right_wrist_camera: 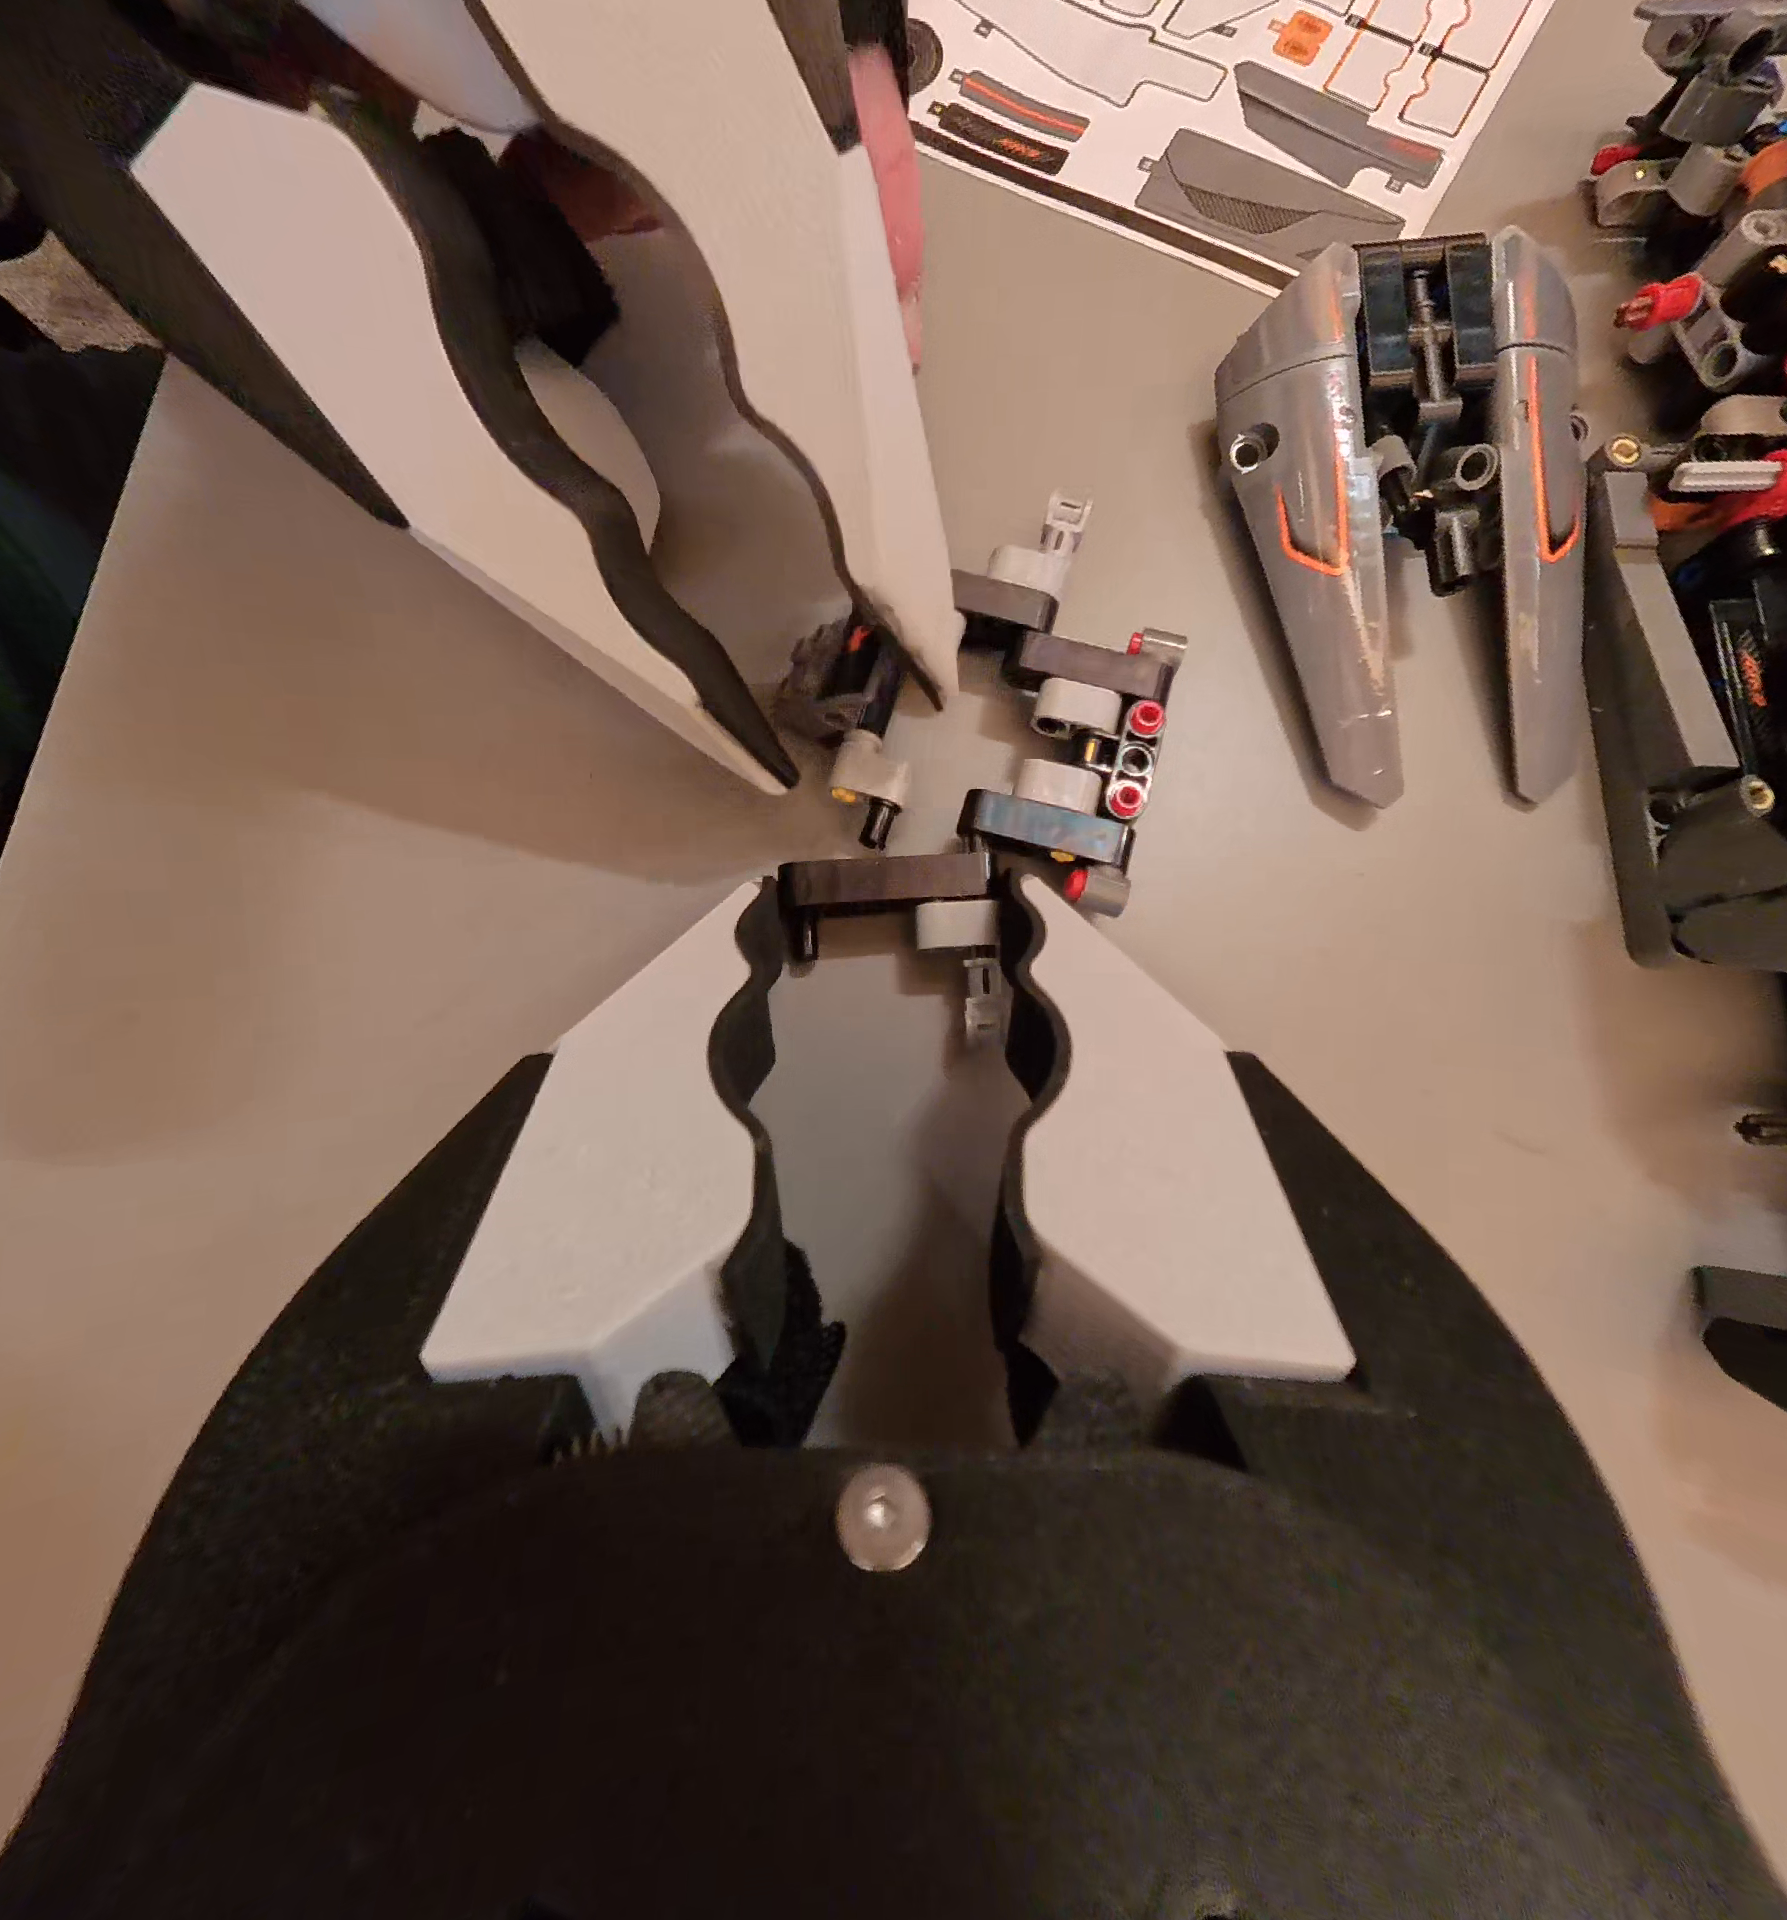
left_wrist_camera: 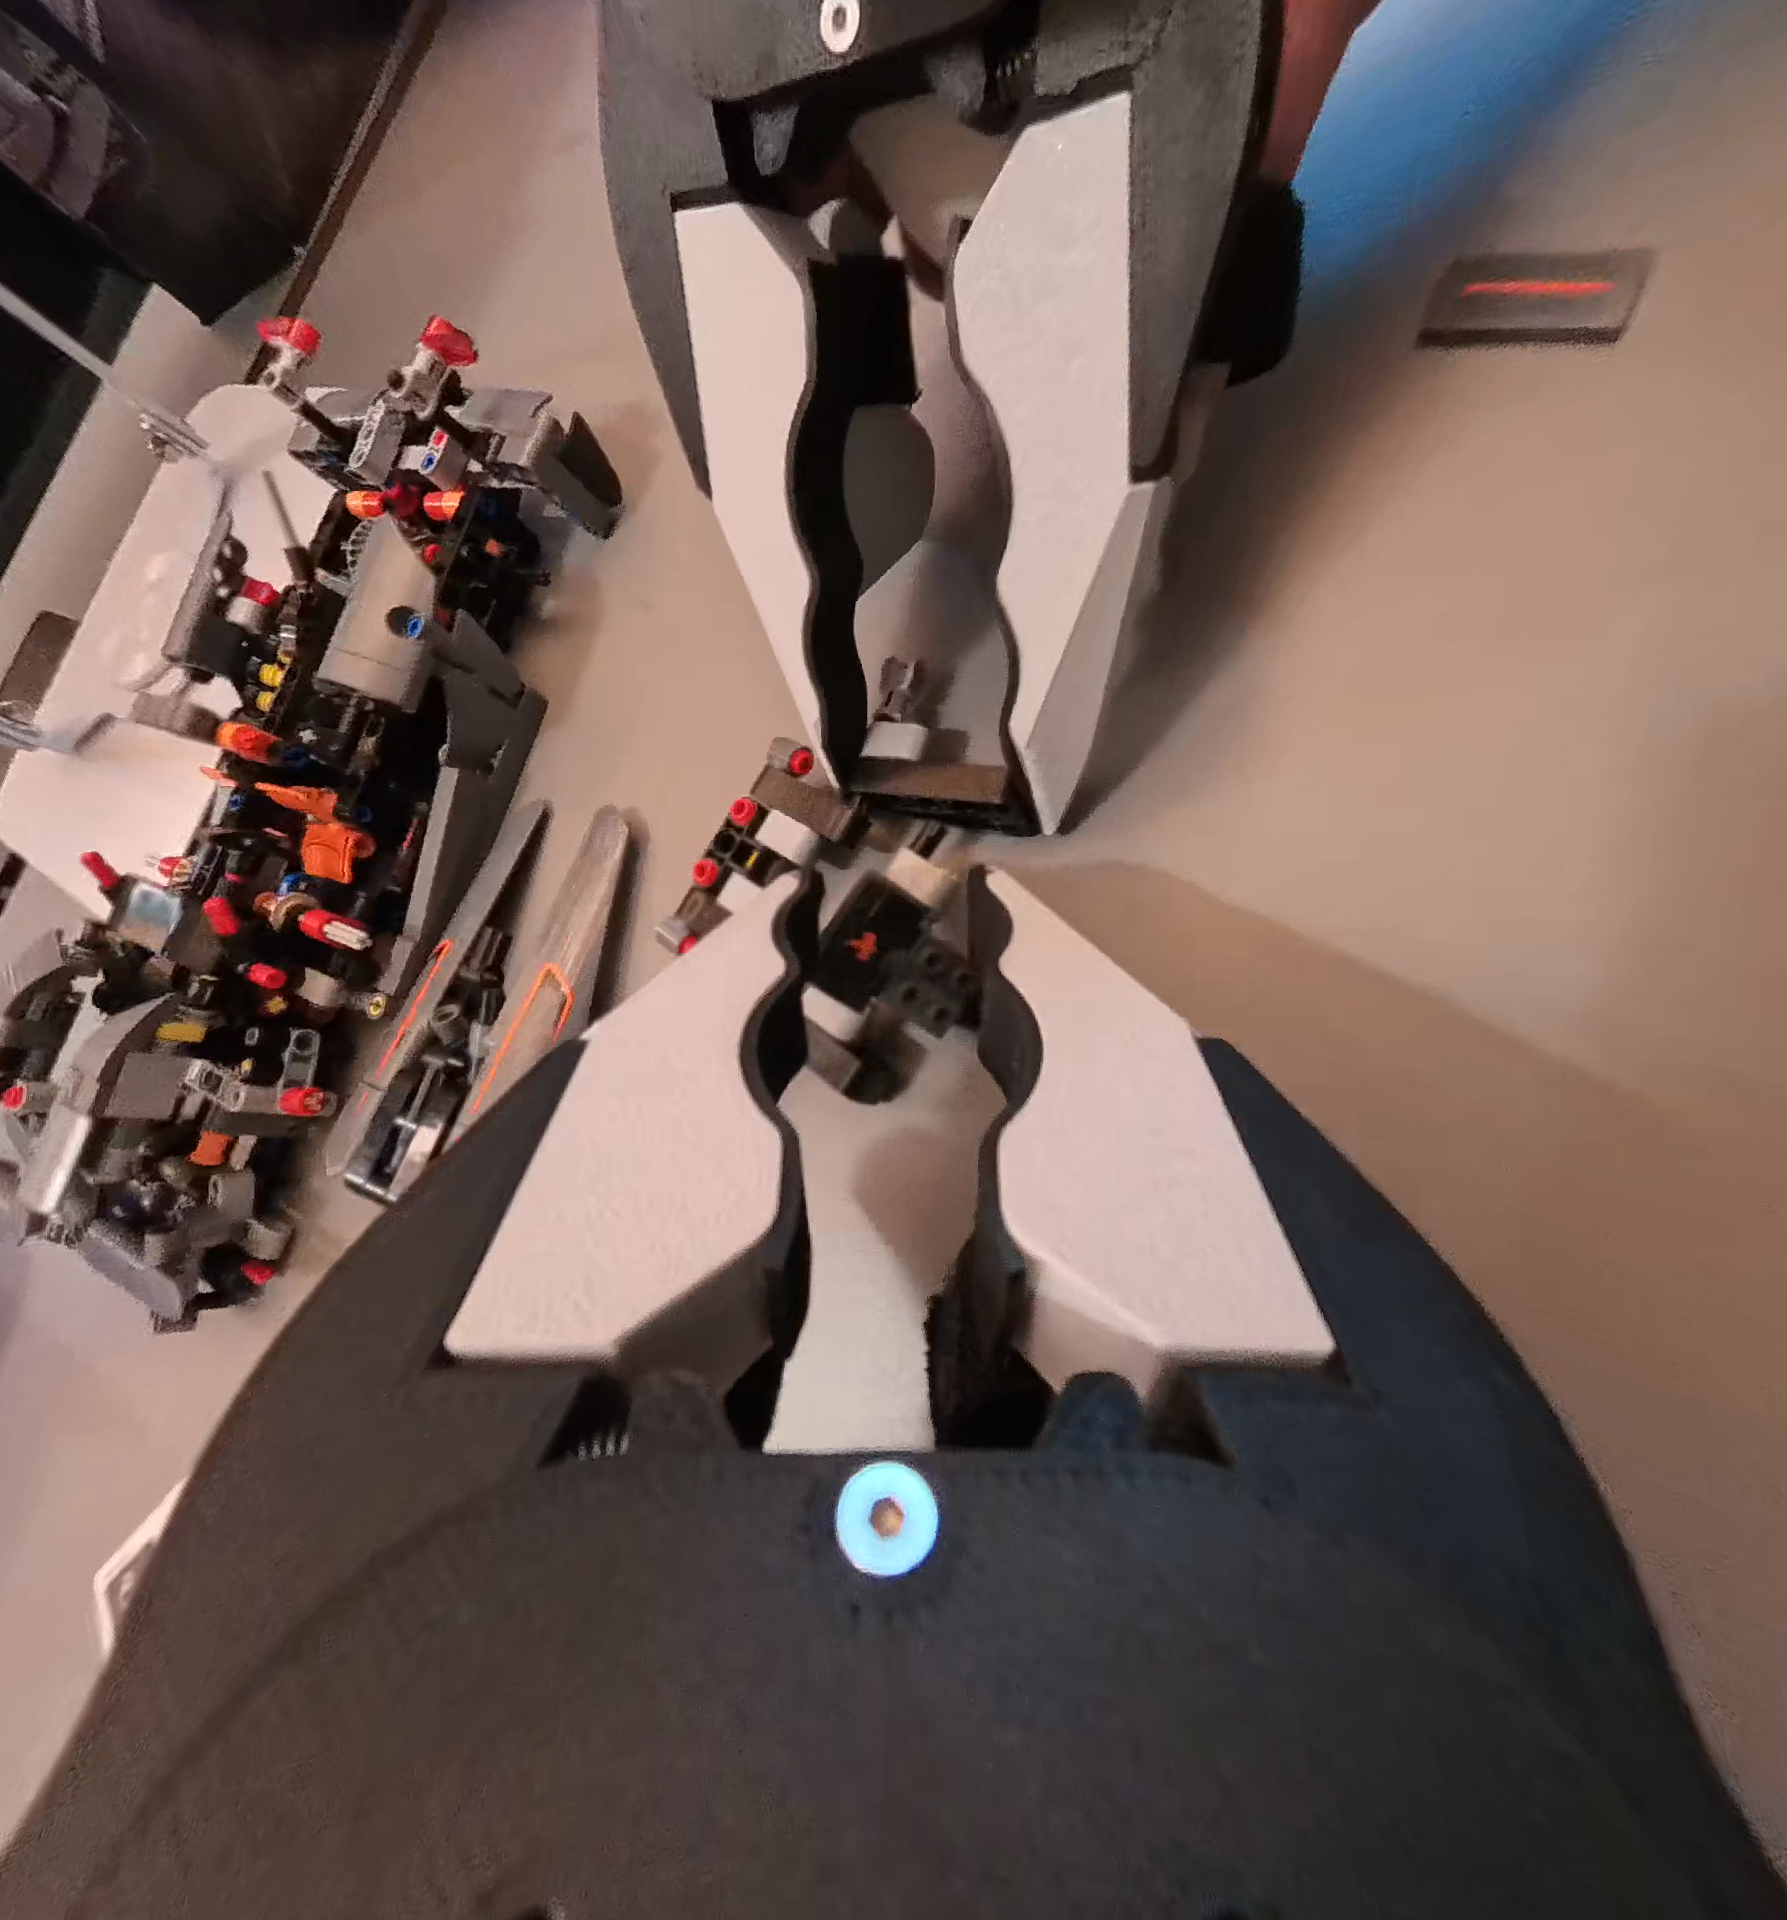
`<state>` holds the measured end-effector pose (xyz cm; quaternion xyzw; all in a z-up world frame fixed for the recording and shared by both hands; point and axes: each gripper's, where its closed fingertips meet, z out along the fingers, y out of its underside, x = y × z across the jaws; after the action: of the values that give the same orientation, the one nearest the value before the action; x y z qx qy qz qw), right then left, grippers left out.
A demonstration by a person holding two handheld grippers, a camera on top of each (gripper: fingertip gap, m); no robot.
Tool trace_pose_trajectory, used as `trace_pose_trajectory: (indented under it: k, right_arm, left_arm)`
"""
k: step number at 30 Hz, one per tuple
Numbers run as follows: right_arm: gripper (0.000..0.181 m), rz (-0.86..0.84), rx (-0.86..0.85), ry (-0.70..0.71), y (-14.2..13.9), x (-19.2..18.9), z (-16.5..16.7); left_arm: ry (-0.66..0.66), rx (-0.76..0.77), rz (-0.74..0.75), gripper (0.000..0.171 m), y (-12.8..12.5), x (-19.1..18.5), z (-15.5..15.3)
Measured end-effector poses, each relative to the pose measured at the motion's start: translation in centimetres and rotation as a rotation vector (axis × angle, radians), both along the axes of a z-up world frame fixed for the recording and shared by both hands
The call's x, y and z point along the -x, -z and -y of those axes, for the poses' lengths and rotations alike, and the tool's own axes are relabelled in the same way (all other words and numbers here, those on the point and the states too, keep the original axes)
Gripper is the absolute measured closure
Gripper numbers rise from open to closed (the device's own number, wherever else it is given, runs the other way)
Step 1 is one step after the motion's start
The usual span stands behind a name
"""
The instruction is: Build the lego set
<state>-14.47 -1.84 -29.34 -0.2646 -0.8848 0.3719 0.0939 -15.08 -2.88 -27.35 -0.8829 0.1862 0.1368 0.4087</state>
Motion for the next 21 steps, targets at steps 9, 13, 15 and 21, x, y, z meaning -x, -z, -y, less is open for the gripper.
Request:
trace_pose_trajectory:
  k: [9,13,15,21]
  right_arm:
    - [0.141,0.001,0.001,0.008,0.0,0.0,0.0]
    - [0.141,0.008,0.015,0.002,-0.1,0.0,0.0]
    - [0.141,0.01,0.017,-0.002,-0.1,0.0,0.0]
    - [0.141,0.014,0.021,-0.007,-0.1,0.0,0.0]
  left_arm:
    - [-0.015,0.01,0.002,0.142,-0.9,0.2,-0.5]
    - [0.033,0.043,0.08,0.136,-1.1,-0.3,0.5]
    - [0.042,0.079,0.112,0.137,-0.4,0.1,0.9]
    - [0.124,0.122,0.18,0.146,0.7,-0.2,0.5]
